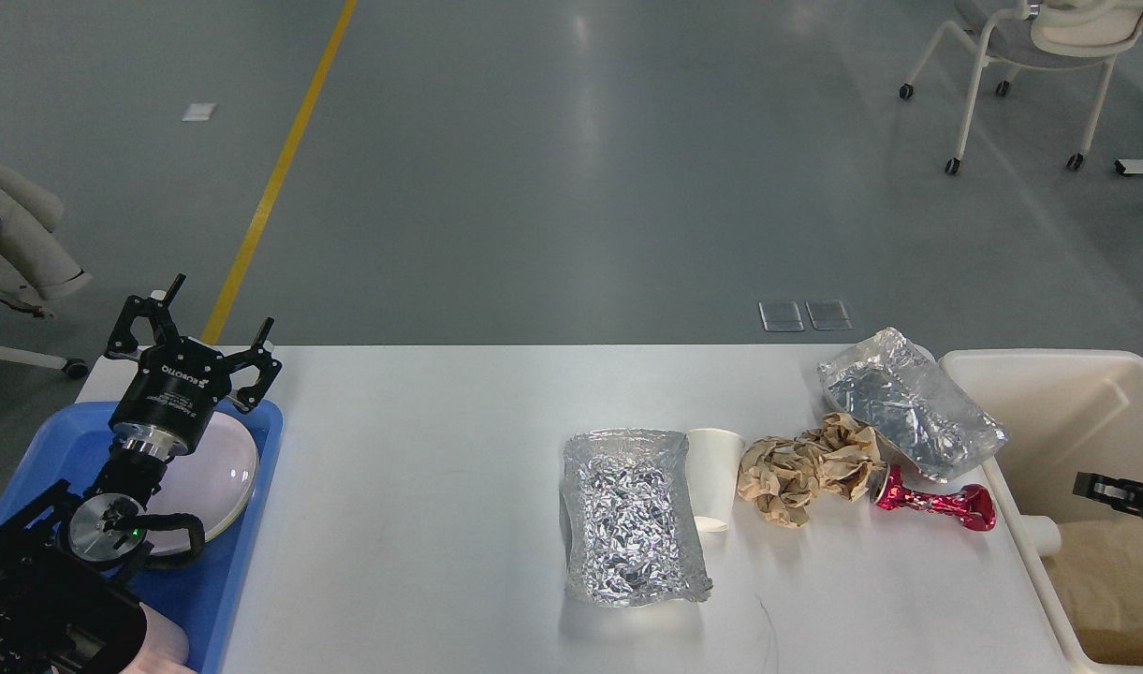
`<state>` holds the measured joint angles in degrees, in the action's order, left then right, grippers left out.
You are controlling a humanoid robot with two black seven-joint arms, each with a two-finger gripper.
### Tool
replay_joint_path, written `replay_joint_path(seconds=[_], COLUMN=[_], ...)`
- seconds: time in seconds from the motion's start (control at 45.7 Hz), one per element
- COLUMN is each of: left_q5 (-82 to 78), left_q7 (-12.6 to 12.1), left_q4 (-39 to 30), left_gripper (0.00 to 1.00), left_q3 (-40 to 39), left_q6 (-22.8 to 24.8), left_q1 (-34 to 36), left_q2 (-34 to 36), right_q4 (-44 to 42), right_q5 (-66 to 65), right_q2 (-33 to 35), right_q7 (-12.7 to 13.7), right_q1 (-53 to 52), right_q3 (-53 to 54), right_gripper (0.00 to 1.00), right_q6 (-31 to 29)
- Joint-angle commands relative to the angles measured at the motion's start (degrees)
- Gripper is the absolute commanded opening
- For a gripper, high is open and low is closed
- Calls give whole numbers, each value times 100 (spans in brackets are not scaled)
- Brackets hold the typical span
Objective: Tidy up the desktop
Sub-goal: 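Lift the white paper cup and drop it into the white bin, then move the right gripper to the foil-filled plastic bag and grasp it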
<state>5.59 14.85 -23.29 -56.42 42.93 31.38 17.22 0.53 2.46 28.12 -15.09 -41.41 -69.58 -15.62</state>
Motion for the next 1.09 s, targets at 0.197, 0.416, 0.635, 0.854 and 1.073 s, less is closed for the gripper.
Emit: replay_joint_path(seconds=[0.197, 0.416, 0.635, 0.854, 1.073], left_q5=[3, -5, 3, 3, 3], left_q7=[0, 0, 0, 0, 0], left_q4=[-1, 8, -1, -1, -1], left_gripper=[100, 100, 100, 100, 100], left_q3=[0, 0, 0, 0, 0], left_q6=[-4, 4, 4, -4, 4], left_q1=[0, 0, 0, 0, 0], left_q2=[0, 0, 0, 0, 0], right_q4=[131, 1992, 4910, 7958, 9571], right_q5=[-114, -228, -1229, -2258, -2189], right_q2=[-289, -851, -1213, -1072, -852], right_q7=[-222, -311, -249, -196, -214], right_q1=[-2914, -5831, -8258, -9743, -10299], right_q3=[-636, -689, -233, 199, 445], right_gripper=[100, 100, 100, 100, 100], right_q6=[-1907, -2921, -2490, -2481, -2473])
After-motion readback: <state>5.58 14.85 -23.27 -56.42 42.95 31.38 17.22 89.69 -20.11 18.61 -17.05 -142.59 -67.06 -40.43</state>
